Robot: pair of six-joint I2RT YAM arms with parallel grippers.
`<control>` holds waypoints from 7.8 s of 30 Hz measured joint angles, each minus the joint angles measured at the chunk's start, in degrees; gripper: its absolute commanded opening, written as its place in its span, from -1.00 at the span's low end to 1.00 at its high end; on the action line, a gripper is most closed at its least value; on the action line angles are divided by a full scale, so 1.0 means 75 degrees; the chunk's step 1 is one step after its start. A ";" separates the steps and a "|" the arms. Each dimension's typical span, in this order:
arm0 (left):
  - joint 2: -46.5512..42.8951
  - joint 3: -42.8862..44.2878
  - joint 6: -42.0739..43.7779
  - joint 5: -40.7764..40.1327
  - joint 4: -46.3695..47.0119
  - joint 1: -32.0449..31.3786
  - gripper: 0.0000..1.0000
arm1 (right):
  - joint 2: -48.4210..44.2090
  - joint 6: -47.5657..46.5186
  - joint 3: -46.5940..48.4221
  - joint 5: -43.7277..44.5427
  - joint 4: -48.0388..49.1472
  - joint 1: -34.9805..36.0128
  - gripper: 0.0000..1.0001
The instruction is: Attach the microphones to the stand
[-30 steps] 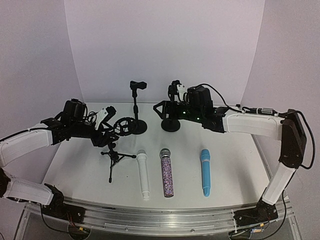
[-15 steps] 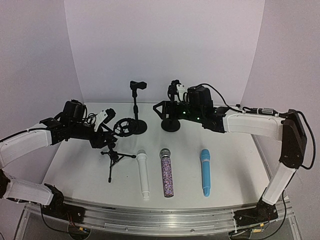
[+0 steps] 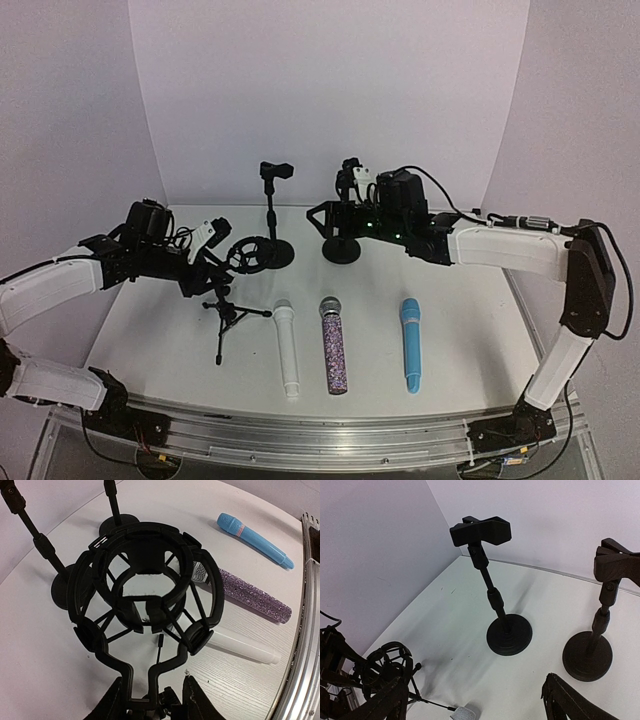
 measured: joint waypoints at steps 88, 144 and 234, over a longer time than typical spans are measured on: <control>0.0505 0.3926 -0.0586 -0.0541 -0.3208 0.0003 -1.00 | 0.4228 -0.3862 0.2344 0.0652 0.2200 0.2721 -0.28; 0.0526 0.3716 -0.0054 -0.0742 -0.2820 0.0096 -1.00 | 0.4954 1.1724 0.2428 0.0537 0.4345 0.2524 -1.00; 0.0555 0.3731 -0.0436 -0.0189 -0.2949 0.0026 -1.00 | 0.4101 -0.5994 0.2279 0.2588 0.1990 0.3142 -0.93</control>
